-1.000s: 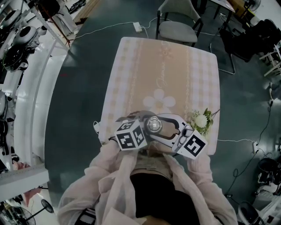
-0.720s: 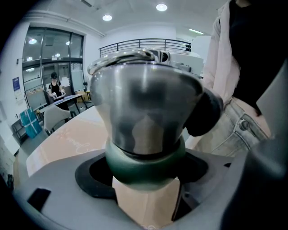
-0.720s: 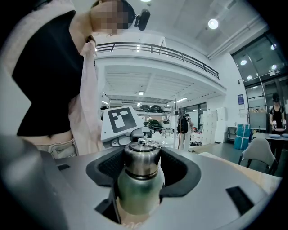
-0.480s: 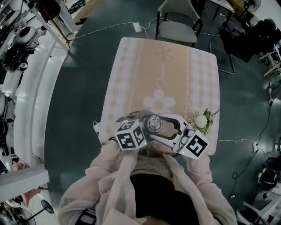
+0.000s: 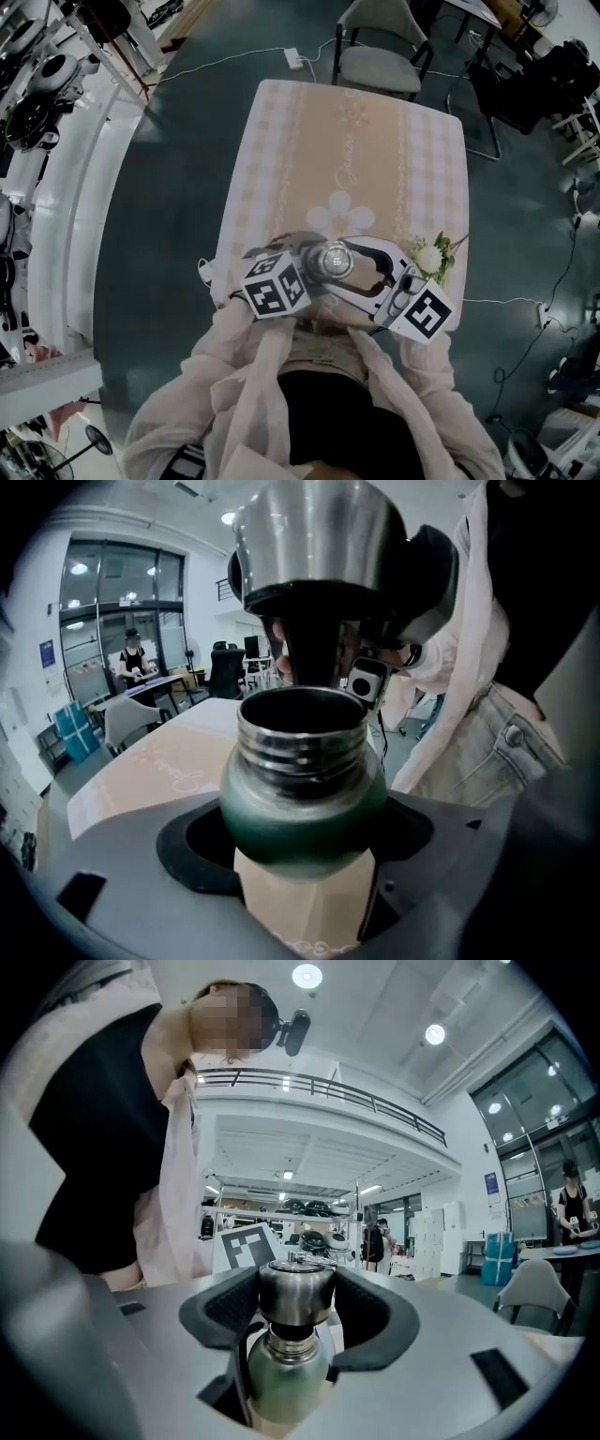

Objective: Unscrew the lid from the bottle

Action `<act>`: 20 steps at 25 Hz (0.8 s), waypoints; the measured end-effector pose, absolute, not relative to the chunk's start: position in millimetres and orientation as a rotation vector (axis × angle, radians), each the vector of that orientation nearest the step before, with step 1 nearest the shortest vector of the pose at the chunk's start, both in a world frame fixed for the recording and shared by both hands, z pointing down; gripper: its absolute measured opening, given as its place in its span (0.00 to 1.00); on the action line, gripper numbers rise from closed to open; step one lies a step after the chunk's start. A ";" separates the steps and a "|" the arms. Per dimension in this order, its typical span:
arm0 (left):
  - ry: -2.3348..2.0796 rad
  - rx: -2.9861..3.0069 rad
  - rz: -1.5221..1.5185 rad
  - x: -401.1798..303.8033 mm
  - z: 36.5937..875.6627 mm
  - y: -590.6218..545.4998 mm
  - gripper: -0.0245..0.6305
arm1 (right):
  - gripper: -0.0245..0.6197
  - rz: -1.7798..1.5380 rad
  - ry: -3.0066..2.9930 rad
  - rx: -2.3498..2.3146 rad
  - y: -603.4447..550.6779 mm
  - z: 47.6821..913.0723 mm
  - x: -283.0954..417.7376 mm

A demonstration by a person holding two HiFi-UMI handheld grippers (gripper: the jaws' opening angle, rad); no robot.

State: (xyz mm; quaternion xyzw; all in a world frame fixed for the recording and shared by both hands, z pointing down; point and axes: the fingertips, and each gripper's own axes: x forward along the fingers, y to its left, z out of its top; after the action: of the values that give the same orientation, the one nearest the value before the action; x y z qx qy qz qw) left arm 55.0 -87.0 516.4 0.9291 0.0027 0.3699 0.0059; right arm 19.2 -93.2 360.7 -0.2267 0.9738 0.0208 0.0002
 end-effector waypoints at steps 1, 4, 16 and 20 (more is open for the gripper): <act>-0.004 2.908 1.149 54.9 515.2 -88.3 0.64 | 0.45 0.066 3.056 -0.728 -94.0 360.5 20.3; -0.062 2.903 1.123 52.8 513.0 -93.8 0.64 | 0.45 0.066 3.038 -0.791 -98.2 359.2 23.6; -0.359 2.869 0.993 42.2 500.7 -129.2 0.64 | 0.45 0.032 2.971 -1.213 -125.7 377.2 73.7; -0.423 2.857 0.962 35.0 498.6 -139.8 0.64 | 0.45 -0.004 2.915 -1.304 -131.4 378.5 80.6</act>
State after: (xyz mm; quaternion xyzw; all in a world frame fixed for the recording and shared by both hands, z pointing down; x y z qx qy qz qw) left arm 35.0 -139.8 498.6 0.9374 -0.1389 0.3157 0.0486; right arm 80.6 -131.4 378.5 -0.4082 0.9125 -0.0013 -0.0262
